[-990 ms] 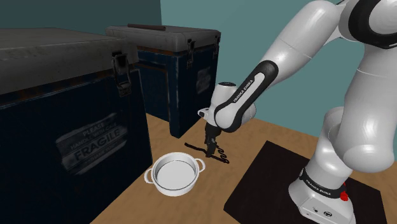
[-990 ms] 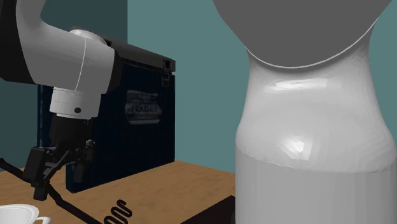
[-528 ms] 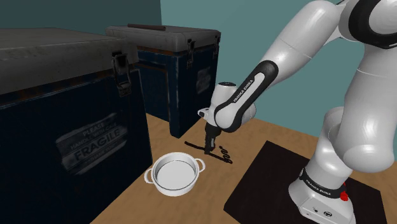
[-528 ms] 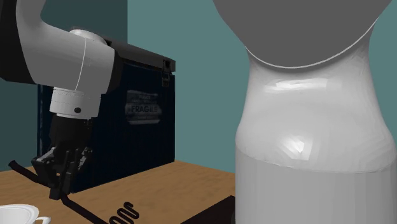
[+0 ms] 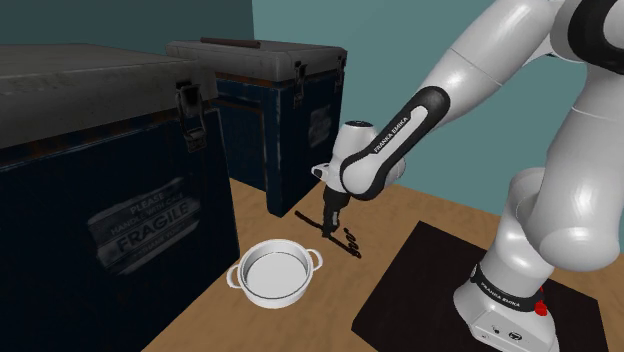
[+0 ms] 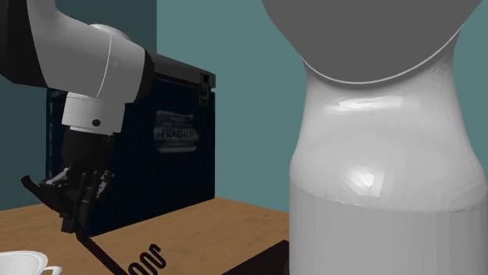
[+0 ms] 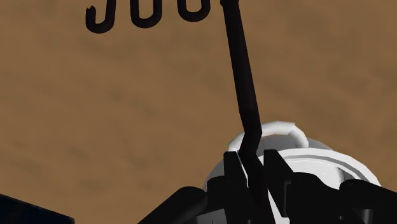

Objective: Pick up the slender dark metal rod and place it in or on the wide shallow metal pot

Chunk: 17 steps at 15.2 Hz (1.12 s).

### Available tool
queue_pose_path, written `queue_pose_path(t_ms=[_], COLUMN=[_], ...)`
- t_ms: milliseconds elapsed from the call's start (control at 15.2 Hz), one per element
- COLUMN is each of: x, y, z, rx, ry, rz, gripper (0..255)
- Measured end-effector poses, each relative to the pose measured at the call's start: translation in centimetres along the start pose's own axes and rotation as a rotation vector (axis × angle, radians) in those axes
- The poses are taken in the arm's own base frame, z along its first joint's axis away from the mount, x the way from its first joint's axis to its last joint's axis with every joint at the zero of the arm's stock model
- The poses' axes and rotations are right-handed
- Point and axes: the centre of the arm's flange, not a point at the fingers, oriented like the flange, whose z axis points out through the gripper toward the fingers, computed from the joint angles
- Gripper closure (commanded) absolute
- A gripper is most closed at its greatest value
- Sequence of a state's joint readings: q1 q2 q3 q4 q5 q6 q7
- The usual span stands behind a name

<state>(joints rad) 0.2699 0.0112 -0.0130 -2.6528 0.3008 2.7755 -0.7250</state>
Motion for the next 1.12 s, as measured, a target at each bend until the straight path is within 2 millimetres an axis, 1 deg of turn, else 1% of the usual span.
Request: queue_pose_path(t_ms=[264, 396, 594, 660, 726, 924, 990, 1056, 1122], x=[0.3, 1.6, 4.2, 5.6, 6.6, 9.2, 10.7, 11.7, 12.7], y=[0.0, -1.1, -3.5, -4.3, -5.1, -7.4, -8.2, -9.2, -9.9], z=[-2.0, -2.1, -1.6, -1.6, -1.0, -0.5, -0.2, -0.2, 0.0], rx=[0.0, 0.0, -0.001, -0.001, 0.0, 0.0, 0.0, 0.0, 0.001], ry=[0.0, 0.0, -0.001, -0.001, -0.001, -0.001, -0.001, -0.001, -0.006], rz=[0.0, -0.001, -0.002, -0.002, -0.002, -0.002, -0.003, -0.003, 0.0], gripper=[255, 255, 255, 255, 255, 255, 255, 255, 255])
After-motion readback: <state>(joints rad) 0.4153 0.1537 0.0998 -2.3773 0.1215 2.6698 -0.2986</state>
